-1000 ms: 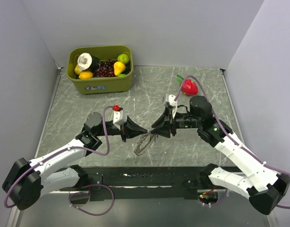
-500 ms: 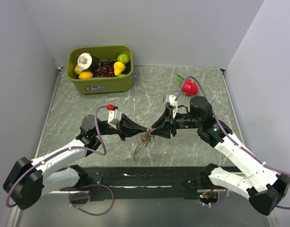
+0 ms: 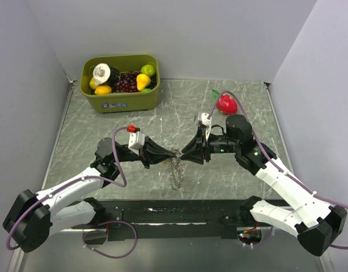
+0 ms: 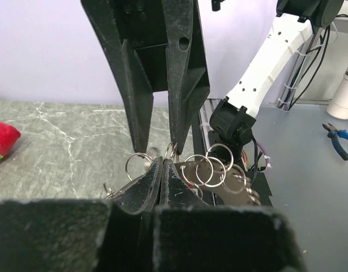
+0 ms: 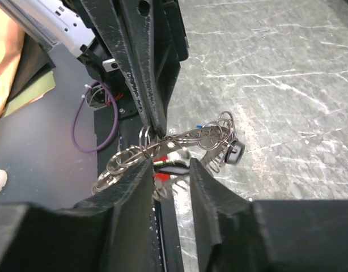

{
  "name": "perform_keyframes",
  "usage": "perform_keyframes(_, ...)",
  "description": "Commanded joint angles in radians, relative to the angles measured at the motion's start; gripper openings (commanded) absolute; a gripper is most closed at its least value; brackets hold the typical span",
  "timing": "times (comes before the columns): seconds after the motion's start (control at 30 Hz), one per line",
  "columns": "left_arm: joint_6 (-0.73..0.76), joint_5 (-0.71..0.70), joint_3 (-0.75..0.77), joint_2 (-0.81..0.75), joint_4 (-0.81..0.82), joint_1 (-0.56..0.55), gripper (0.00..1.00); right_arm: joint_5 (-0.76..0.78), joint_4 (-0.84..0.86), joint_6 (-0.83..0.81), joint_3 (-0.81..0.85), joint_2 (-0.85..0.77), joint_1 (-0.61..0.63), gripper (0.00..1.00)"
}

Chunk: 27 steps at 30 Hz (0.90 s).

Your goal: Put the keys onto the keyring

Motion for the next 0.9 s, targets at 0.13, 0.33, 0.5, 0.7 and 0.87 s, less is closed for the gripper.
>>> perform_keyframes(0.13,0.004,-0.008,0.043,-0.023,0.108,-0.002,0.01,-0.019,0.038,-0.001,-0.018,-0.003,-0.002,0.36)
perform_keyframes(0.33,-0.004,-0.004,0.043,-0.02,0.123,-0.002,0.01,-0.044,0.062,0.009,-0.024,0.016,-0.003,0.15)
perform_keyframes(0.5,-0.016,-0.004,0.038,-0.023,0.143,0.0,0.01,-0.046,0.059,0.004,-0.026,0.022,-0.002,0.06)
perform_keyframes(0.7,-0.021,-0.002,0.035,-0.022,0.145,-0.002,0.01,-0.035,0.093,0.007,-0.05,-0.033,-0.003,0.21)
perform_keyframes(0.87,-0.019,0.004,0.037,-0.02,0.139,0.0,0.01,-0.029,0.105,0.004,-0.063,-0.07,-0.002,0.32)
